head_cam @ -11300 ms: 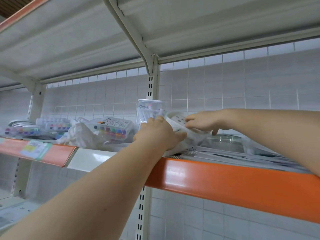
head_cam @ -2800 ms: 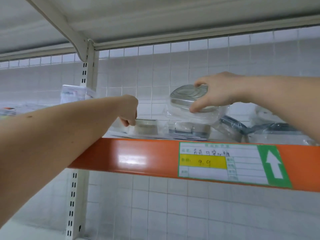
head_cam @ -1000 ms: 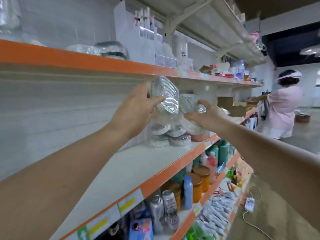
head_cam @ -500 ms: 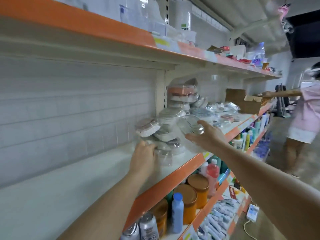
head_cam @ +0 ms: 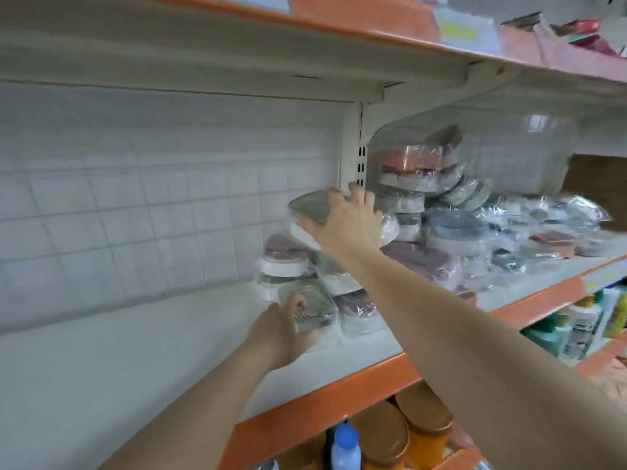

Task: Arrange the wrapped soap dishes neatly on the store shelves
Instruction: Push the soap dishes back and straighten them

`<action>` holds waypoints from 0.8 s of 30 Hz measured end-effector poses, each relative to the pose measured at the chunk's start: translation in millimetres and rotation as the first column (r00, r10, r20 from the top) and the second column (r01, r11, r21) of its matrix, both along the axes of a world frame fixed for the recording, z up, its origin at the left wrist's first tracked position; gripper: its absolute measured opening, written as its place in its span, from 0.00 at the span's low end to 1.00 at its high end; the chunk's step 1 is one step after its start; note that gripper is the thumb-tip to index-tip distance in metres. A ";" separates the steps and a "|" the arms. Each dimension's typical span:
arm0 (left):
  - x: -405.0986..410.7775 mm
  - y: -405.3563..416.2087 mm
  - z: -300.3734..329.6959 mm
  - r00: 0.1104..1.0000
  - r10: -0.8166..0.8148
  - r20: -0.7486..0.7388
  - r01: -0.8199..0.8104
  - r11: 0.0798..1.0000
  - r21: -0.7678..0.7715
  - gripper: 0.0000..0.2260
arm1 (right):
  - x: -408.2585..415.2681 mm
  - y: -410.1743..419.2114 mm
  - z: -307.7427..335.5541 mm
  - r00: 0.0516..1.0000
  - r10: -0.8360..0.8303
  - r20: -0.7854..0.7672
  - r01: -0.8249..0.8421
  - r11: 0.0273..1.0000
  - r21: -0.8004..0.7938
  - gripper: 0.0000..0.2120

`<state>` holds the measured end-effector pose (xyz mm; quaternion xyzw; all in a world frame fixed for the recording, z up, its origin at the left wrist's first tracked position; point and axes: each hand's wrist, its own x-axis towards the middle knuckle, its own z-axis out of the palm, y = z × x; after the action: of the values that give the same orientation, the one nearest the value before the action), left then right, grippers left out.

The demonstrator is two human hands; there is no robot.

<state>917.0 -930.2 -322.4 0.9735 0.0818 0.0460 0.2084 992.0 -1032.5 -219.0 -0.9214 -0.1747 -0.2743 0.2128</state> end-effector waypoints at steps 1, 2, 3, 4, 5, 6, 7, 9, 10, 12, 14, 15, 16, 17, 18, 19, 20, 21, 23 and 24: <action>1.0 1.0 0.8 1.000 -0.001 -0.008 0.001 1.000 -0.002 0.22 | 11.4 5.2 9.1 1.000 -0.001 0.027 0.001 1.000 0.029 0.29; 1.6 2.5 1.8 1.000 -0.010 -0.019 0.010 1.000 -0.012 0.22 | 23.2 9.9 17.7 0.998 -0.006 0.057 0.004 0.999 0.041 0.27; 1.2 4.1 3.0 0.999 -0.023 -0.032 0.022 0.999 -0.030 0.22 | 35.3 14.1 24.6 0.997 -0.017 0.077 0.016 1.000 0.022 0.25; 0.2 5.6 4.4 0.998 -0.034 -0.043 0.032 0.998 -0.051 0.22 | 48.1 17.5 28.5 0.997 -0.033 0.076 0.035 0.999 -0.032 0.23; -0.7 7.5 4.7 0.998 -0.045 -0.051 0.042 0.997 -0.069 0.22 | 59.9 19.7 29.3 0.998 -0.051 0.045 0.056 0.992 -0.115 0.23; -1.4 9.2 4.6 0.997 -0.055 -0.051 0.051 0.995 -0.080 0.22 | 69.7 20.8 26.5 0.998 -0.066 -0.020 0.060 0.976 -0.208 0.24; -1.8 11.2 4.1 0.997 -0.062 -0.049 0.058 0.995 -0.082 0.23 | 77.1 21.2 21.6 0.991 -0.075 -0.108 0.041 0.956 -0.290 0.26; -4.5 13.2 5.2 0.996 -0.070 -0.053 0.065 0.994 -0.084 0.24 | 84.9 20.2 10.3 0.966 -0.080 -0.246 -0.022 0.923 -0.384 0.30; -6.3 13.9 7.2 0.996 -0.070 -0.060 0.065 0.994 -0.082 0.24 | 85.0 18.9 6.1 0.963 -0.065 -0.260 -0.046 0.915 -0.401 0.31; -9.3 14.7 15.2 0.997 -0.050 -0.056 0.046 0.997 -0.059 0.25 | 79.2 14.5 2.6 0.982 0.008 -0.190 -0.083 0.918 -0.387 0.29; -12.0 16.0 27.7 1.000 -0.001 0.017 0.002 0.999 -0.038 0.23 | 68.5 11.3 4.2 0.996 0.076 -0.046 -0.087 0.930 -0.357 0.27; -13.3 17.3 34.1 0.997 0.023 0.071 -0.021 0.999 -0.035 0.22 | 61.2 10.3 5.6 0.995 0.098 -0.002 -0.092 0.925 -0.367 0.25; -15.0 19.2 40.9 0.991 0.051 0.125 -0.047 0.998 -0.032 0.21 | 52.7 10.1 6.9 0.993 0.116 0.010 -0.103 0.912 -0.397 0.24; -17.5 21.8 47.3 0.982 0.079 0.170 -0.076 0.997 -0.025 0.21 | 42.2 10.9 8.5 0.992 0.130 -0.003 -0.118 0.896 -0.429 0.23; -21.5 24.5 54.2 0.973 0.102 0.209 -0.100 0.995 -0.016 0.21 | 30.6 12.7 10.8 0.989 0.147 -0.028 -0.144 0.884 -0.445 0.22; -27.4 28.1 61.4 0.964 0.118 0.240 -0.120 0.993 -0.009 0.21 | 17.9 15.6 14.1 0.984 0.169 -0.057 -0.177 0.881 -0.440 0.21; -35.7 32.4 68.5 0.956 0.130 0.263 -0.133 0.991 -0.005 0.22 | 4.3 20.1 18.1 0.977 0.195 -0.090 -0.215 0.880 -0.423 0.21; -46.9 37.5 76.2 0.950 0.140 0.280 -0.145 0.989 -0.004 0.22 | -11.0 25.7 23.1 0.968 0.219 -0.124 -0.251 0.875 -0.414 0.21; -77.1 51.1 89.8 0.940 0.152 0.304 -0.161 0.987 0.004 0.23 | -44.8 41.5 32.3 0.953 0.247 -0.176 -0.301 0.845 -0.443 0.22; -95.7 59.5 95.7 0.936 0.157 0.316 -0.170 0.985 0.013 0.23 | -62.9 50.8 36.4 0.946 0.260 -0.196 -0.322 0.830 -0.456 0.23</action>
<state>821.3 -870.7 -226.7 0.9477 0.1274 0.2187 0.1945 929.1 -981.6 -182.6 -0.9229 -0.3620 -0.1281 0.0268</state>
